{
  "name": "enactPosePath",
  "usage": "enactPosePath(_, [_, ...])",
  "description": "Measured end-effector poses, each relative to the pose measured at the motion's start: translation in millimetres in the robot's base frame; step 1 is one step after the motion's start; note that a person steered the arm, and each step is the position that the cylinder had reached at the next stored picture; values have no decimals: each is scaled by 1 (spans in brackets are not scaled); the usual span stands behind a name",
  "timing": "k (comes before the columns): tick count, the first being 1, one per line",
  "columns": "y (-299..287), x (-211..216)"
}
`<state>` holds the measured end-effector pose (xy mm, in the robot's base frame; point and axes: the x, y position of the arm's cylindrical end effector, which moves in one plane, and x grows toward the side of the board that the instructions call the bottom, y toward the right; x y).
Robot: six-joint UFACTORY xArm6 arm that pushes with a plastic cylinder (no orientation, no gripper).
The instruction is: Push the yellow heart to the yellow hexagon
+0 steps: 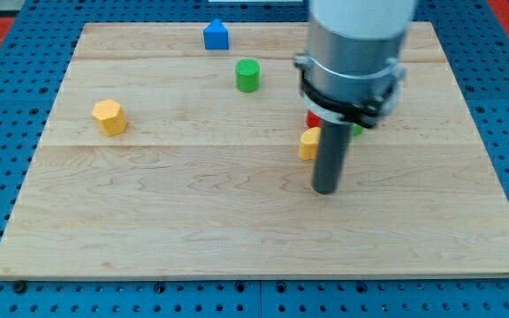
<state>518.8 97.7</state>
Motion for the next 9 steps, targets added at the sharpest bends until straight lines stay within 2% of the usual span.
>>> enactPosePath(1, [43, -16])
enactPosePath(3, [0, -62])
enactPosePath(5, [-114, -113])
enactPosePath(6, [-115, -116])
enactPosePath(7, [-208, -119])
enactPosePath(8, [-272, -129])
enactPosePath(9, [-256, -113])
